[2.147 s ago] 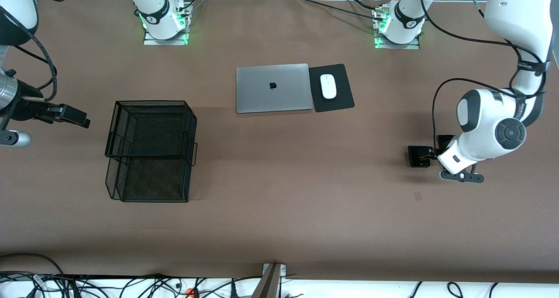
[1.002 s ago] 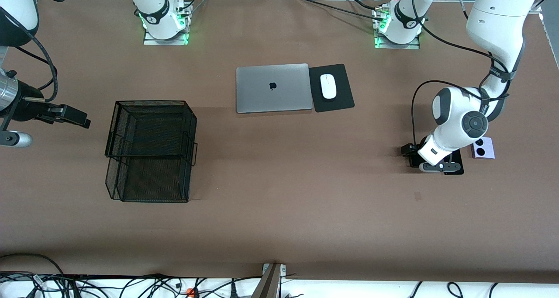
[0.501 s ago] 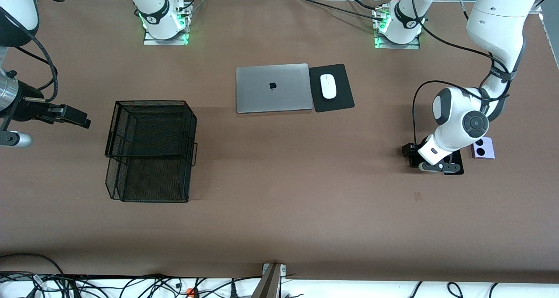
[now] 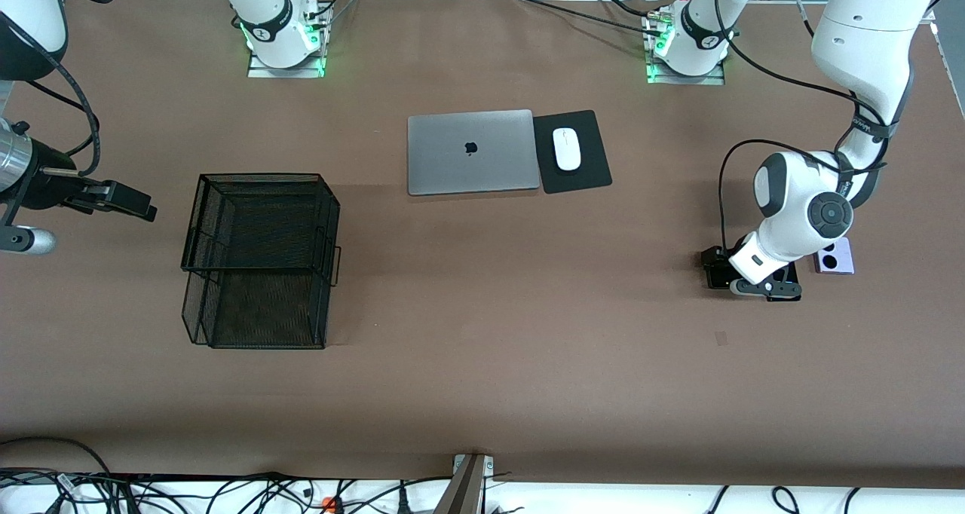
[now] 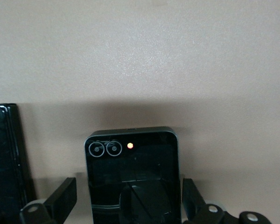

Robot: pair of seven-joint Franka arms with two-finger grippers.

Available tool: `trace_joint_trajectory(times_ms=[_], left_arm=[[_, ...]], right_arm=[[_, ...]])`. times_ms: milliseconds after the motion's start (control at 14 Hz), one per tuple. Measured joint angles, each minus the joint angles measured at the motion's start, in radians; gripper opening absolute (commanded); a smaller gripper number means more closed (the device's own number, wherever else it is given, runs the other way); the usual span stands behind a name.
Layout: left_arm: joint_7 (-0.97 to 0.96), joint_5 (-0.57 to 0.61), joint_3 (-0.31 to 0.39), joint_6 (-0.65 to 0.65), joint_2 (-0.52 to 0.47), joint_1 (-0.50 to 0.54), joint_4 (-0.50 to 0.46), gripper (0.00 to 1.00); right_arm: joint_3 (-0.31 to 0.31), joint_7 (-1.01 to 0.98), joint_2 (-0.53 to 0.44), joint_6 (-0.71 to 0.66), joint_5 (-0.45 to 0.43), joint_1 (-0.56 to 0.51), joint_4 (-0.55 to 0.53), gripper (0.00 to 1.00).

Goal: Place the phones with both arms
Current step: 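Lower the left gripper and grasp the small black flip phone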

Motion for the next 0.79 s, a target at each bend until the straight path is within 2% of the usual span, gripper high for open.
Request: trace_joint_trajectory(times_ms=[429,501,644,716,787], left_arm=[[0.000,0.000,0.000,0.022,0.024,0.000,0.000,1.00],[0.000,0.000,0.000,0.022,0.023,0.000,0.000,0.88],[0.000,0.000,0.000,0.022,0.022,0.000,0.000,0.47],[0.000,0.000,-0.001,0.019,0.016,0.000,0.000,0.32],[0.000,0.000,-0.001,0.017,0.012,0.000,-0.001,0.22]], right_arm=[[0.000,0.000,0.000,0.000,0.000,0.000,0.000,1.00],[0.001,0.000,0.000,0.000,0.000,0.000,0.000,1.00],[0.001,0.000,0.001,0.000,0.000,0.000,0.000,1.00],[0.001,0.000,0.001,0.000,0.000,0.000,0.000,1.00],[0.001,0.000,0.001,0.000,0.000,0.000,0.000,1.00]])
